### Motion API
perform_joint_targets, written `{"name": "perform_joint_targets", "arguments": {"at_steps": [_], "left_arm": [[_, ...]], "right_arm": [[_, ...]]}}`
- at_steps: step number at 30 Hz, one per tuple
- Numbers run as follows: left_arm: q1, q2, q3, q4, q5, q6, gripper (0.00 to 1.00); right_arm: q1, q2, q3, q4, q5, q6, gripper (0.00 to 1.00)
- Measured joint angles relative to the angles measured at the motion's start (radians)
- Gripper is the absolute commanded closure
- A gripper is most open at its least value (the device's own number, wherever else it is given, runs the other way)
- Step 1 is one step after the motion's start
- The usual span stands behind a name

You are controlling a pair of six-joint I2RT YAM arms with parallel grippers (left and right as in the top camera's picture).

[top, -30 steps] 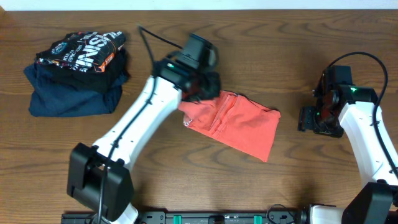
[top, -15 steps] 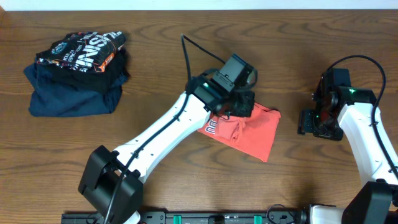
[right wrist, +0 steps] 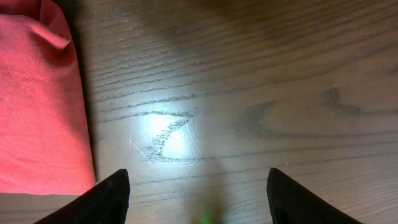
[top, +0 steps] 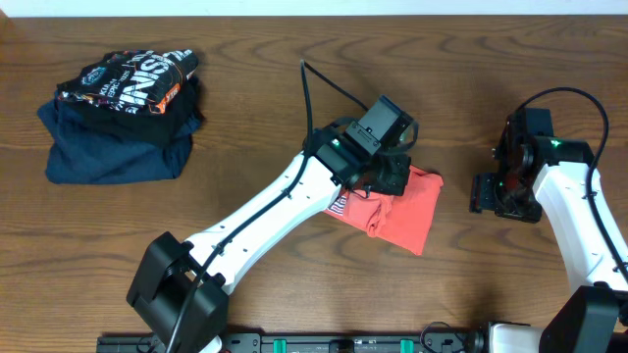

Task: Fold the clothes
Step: 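Release the folded shirt and raise the left gripper toward the clothes stack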

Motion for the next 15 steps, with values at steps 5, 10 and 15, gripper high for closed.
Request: {"name": "perform_joint_targets", "arguments": {"at_steps": [5,10,15], "left_arm": [[-0.006,0.002,0.0,0.0,0.0,0.0,0.93],[-0.008,0.021,0.0,0.0,0.0,0.0,0.93],[-0.033,0.057,0.0,0.002,-0.003,0.005,0.44]], "right_arm": [[0.0,0.0,0.0,0.0,0.0,0.0,0.31],[0.0,0.0,0.0,-0.002,0.0,0.0,0.31],[0.0,0.0,0.0,-0.007,0.0,0.0,0.31]]}}
